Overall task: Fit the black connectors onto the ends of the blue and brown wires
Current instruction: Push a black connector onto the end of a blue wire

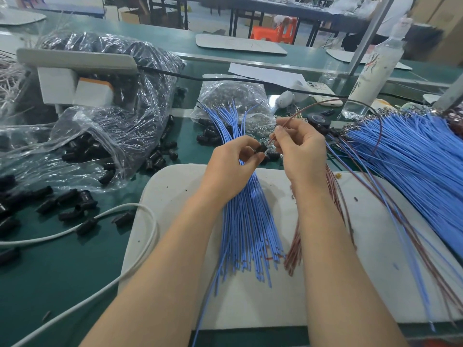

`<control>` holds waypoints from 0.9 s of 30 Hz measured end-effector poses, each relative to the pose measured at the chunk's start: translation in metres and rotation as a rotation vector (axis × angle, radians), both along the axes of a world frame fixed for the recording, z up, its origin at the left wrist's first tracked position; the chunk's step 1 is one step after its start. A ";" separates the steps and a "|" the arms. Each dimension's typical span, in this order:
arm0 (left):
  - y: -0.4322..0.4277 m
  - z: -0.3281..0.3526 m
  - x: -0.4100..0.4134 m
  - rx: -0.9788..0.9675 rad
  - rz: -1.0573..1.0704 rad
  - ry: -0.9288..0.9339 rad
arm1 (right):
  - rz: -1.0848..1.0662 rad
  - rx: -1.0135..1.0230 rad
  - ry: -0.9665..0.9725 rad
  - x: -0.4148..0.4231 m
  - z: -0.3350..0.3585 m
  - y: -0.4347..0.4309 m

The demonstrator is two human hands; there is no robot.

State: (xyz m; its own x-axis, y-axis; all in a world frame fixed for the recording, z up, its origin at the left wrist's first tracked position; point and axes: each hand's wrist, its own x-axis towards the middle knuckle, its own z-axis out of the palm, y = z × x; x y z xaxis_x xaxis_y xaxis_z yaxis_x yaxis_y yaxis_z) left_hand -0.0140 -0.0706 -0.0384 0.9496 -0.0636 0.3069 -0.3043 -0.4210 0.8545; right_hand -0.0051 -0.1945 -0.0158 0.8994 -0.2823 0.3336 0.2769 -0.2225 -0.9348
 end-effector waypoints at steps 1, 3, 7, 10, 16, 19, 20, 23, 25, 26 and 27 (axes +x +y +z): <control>0.000 0.000 0.000 0.003 0.000 -0.001 | 0.001 0.000 -0.001 0.000 0.000 0.000; 0.000 0.000 0.000 0.003 0.001 -0.005 | 0.004 -0.013 0.002 0.000 0.000 0.000; 0.000 0.001 -0.001 0.008 0.011 -0.034 | 0.011 -0.130 0.027 0.000 -0.002 0.000; 0.000 0.001 0.000 0.035 0.032 -0.093 | 0.043 -0.230 0.055 0.000 -0.003 0.001; 0.000 0.001 0.000 0.082 0.052 -0.124 | 0.058 -0.118 0.154 0.002 -0.004 0.001; -0.001 0.001 -0.001 0.090 0.052 -0.124 | 0.031 -0.069 0.140 0.002 -0.002 0.002; -0.001 0.001 -0.001 0.087 0.055 -0.126 | 0.039 -0.103 0.151 0.002 -0.003 0.002; 0.000 0.001 -0.001 0.087 0.082 -0.139 | 0.096 -0.242 0.193 0.002 -0.006 0.005; 0.000 0.002 -0.001 0.065 0.093 -0.142 | 0.095 -0.223 0.176 0.001 -0.005 0.007; 0.000 0.002 -0.001 0.049 0.095 -0.142 | 0.091 -0.164 0.158 0.000 -0.003 0.007; 0.000 0.003 -0.001 0.038 0.097 -0.138 | 0.074 -0.086 0.141 -0.001 -0.001 0.008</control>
State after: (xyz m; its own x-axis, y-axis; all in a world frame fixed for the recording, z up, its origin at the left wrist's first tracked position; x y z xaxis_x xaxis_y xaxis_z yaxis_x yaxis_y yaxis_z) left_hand -0.0151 -0.0704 -0.0352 0.9007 0.0127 0.4343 -0.3743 -0.4851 0.7903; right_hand -0.0062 -0.1868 -0.0168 0.9563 -0.1893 0.2227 0.1629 -0.2875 -0.9438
